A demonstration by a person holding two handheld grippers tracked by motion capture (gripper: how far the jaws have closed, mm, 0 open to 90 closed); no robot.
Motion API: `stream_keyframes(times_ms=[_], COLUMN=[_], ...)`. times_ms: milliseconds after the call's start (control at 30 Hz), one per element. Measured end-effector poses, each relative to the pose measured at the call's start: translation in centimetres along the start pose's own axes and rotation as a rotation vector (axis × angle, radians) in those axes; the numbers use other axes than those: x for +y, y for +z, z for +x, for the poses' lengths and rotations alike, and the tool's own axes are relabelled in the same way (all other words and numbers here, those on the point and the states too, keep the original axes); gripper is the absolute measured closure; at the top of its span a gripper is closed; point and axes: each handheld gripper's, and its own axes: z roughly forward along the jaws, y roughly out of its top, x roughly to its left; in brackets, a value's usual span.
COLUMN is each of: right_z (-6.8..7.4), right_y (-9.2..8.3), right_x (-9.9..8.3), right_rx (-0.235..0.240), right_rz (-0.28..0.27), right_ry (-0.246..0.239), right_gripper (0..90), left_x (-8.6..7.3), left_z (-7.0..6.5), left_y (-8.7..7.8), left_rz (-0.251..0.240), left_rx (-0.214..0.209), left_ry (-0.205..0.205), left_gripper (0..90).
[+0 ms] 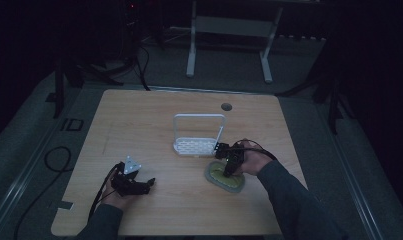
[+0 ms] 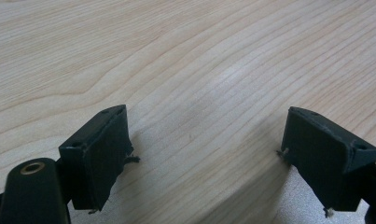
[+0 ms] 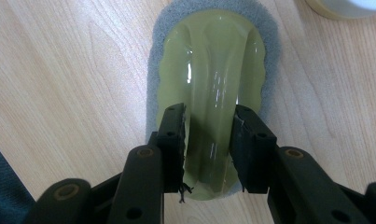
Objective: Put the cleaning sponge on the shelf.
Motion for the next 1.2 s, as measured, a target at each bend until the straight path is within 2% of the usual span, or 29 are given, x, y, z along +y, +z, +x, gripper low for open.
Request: stream_keyframes(times_ms=[333,567,933,1200], right_z=[-0.1,0.1,0.6,1.1], right_y=[-0.1,-0.2,-1.3,-2.2], right_x=[0.3,0.5,0.9,1.9], right_rx=[-0.001,-0.008,-0.041,-0.073], right_rz=[0.012,0.023,-0.015,-0.031], right_ry=[-0.006,-0.027,-0.06,-0.108], right_gripper=[70.2,71.4,71.7,71.7], left_x=[0.0,0.0,0.0,0.0], left_z=[0.0,0.0,0.0,0.0], left_y=[0.0,0.0,0.0,0.0], left_rz=[-0.001,0.0,-0.002,-0.001], left_rx=[0.0,0.0,0.001,0.001], left_ry=[0.0,0.0,-0.001,0.0], left_gripper=[15.4,15.4,15.4,15.4])
